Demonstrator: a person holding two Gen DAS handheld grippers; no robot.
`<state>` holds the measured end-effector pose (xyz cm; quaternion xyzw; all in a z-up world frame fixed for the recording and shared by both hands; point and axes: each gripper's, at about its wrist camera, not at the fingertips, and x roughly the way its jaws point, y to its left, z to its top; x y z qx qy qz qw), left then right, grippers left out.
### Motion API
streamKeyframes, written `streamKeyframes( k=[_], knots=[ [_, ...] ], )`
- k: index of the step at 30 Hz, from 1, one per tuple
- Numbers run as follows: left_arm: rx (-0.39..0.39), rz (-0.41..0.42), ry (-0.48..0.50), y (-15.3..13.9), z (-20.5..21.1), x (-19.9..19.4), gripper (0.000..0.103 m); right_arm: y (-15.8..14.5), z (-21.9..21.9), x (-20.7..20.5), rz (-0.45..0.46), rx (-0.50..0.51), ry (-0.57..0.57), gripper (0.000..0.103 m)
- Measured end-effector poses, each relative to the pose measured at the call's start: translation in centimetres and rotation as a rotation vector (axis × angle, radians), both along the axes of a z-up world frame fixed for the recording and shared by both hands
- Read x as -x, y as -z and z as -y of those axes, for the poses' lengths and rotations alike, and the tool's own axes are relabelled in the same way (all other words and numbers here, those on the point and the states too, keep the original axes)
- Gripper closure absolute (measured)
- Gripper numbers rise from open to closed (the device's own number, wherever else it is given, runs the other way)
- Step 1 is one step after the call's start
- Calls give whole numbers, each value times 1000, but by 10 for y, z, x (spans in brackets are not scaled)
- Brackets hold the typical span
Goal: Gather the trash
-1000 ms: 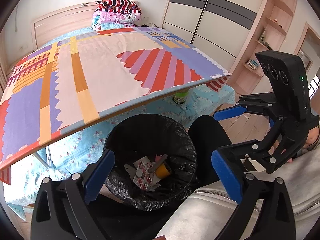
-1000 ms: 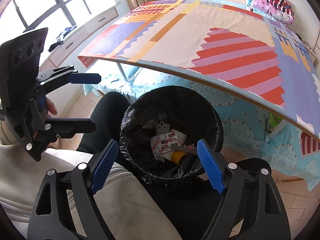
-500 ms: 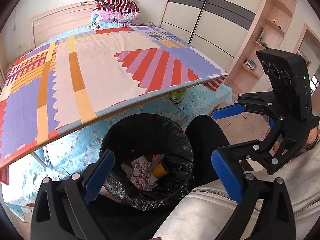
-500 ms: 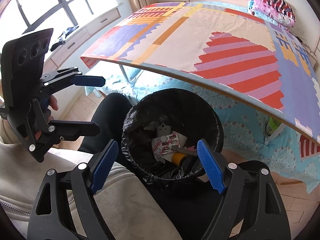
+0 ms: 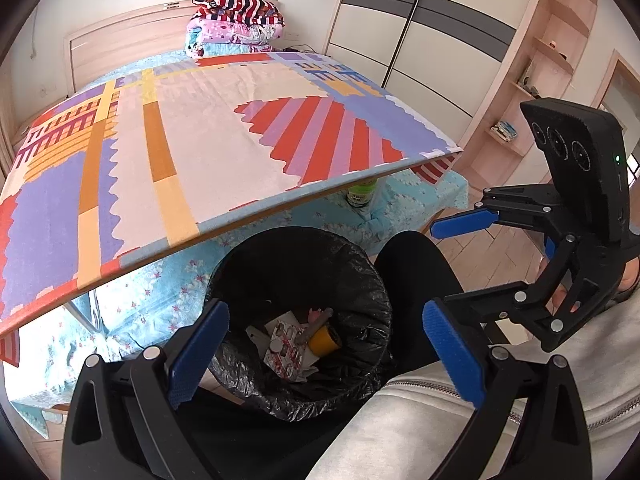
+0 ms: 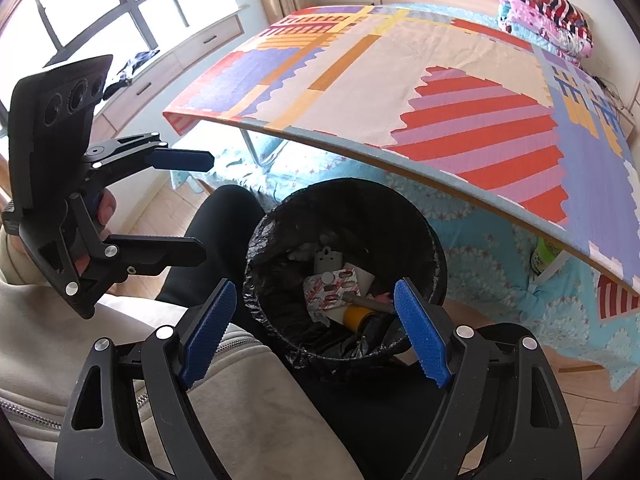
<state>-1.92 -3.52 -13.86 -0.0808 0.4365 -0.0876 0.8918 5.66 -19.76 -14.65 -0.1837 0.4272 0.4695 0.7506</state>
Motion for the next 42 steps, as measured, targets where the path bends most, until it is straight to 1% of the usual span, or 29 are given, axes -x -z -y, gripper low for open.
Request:
streamKeyframes(
  k=[29, 42],
  knots=[
    [-8, 11, 3, -4, 2, 1, 9, -2, 2, 1, 5, -1, -5, 22],
    [1, 13, 3, -4, 2, 0, 9, -2, 1, 3, 13, -1, -4, 22]
  ],
)
